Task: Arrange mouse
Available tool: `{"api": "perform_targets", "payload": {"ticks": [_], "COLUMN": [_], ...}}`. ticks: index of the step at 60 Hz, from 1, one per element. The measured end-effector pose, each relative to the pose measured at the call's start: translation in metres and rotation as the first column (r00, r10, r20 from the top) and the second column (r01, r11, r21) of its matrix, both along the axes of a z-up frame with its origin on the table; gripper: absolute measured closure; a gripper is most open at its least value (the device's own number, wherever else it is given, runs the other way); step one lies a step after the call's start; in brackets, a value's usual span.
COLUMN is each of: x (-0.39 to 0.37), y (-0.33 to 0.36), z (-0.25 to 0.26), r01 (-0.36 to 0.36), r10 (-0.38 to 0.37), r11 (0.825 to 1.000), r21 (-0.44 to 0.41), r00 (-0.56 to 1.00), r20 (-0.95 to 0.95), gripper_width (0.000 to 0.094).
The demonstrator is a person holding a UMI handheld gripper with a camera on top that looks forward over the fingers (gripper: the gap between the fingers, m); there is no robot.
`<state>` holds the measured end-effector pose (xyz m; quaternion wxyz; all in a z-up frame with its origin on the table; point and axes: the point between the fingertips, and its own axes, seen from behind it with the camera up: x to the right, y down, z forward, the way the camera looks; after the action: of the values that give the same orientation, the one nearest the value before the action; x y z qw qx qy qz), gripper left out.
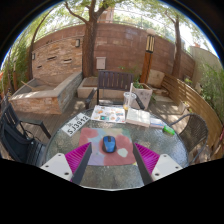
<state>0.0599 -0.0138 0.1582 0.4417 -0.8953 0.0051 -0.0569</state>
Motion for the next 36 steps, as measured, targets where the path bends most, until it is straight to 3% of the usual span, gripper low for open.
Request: {"api": "perform_targets", "payload": {"ticks": [16, 36], "x": [-0.007, -0.008], "y": [-0.077, -0.093], "z": [0.039, 0.046], "r01": [0.035, 0.037], "r10": [-0.035, -0.037], "r11": [0.999, 0.999], "r21": [0.006, 0.008], "r00": [0.999, 0.999], "r20": [0.020, 0.012], "gripper_width": [0.0089, 0.0090]}}
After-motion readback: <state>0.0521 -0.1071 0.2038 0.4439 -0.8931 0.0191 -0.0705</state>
